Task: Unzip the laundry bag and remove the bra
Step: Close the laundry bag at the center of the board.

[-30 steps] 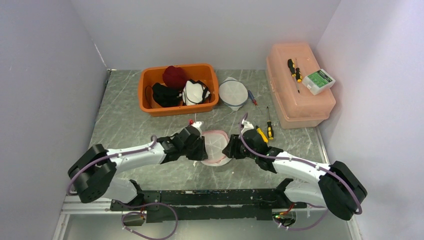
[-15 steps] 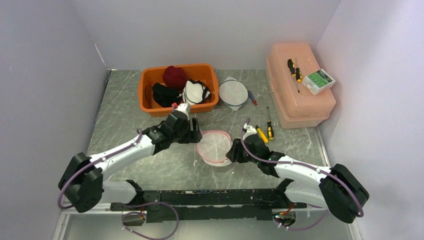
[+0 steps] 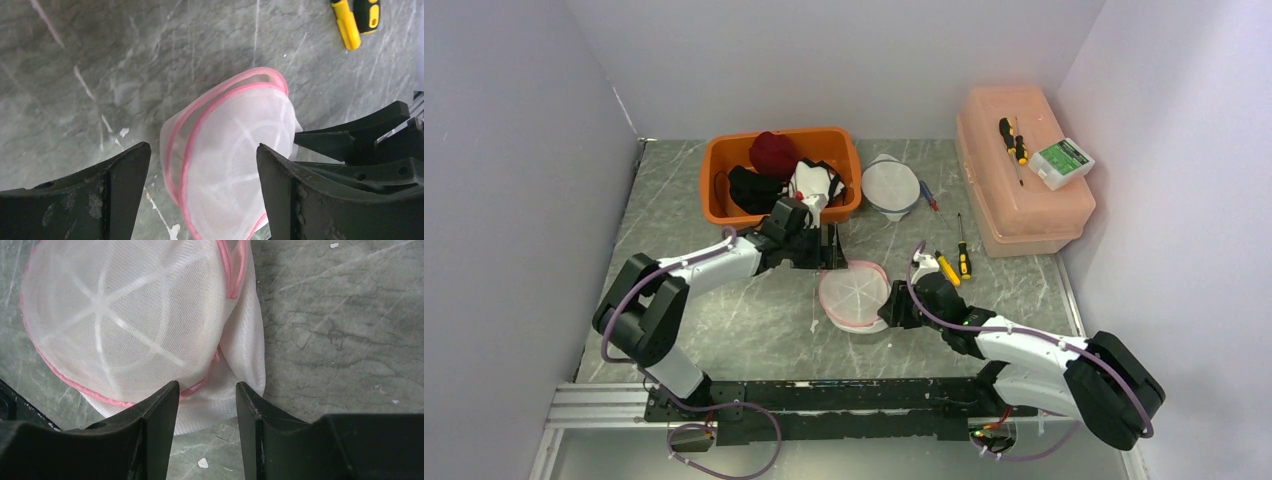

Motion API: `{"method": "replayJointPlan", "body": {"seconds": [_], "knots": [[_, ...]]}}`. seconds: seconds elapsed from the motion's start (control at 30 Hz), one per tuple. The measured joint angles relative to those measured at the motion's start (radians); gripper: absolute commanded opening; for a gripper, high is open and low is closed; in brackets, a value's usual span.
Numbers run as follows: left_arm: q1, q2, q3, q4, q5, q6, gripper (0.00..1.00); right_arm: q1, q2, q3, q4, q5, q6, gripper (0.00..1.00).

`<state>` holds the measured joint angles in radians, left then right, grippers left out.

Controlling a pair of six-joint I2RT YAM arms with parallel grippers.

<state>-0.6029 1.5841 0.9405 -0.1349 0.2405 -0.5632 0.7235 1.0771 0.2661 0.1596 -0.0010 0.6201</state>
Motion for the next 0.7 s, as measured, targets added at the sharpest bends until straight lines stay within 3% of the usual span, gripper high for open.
{"method": "replayJointPlan", "body": {"seconds": [0.37,0.7], "knots": [[0.029,0.123,0.015,0.055,0.113,-0.003,0.74,0.000,-0.035,-0.014,-0.017,0.033,0.045,0.52],[0.029,0.105,-0.104,0.164,0.183,-0.055,0.36,0.000,-0.105,-0.017,-0.088,0.081,0.079,0.56]]}}
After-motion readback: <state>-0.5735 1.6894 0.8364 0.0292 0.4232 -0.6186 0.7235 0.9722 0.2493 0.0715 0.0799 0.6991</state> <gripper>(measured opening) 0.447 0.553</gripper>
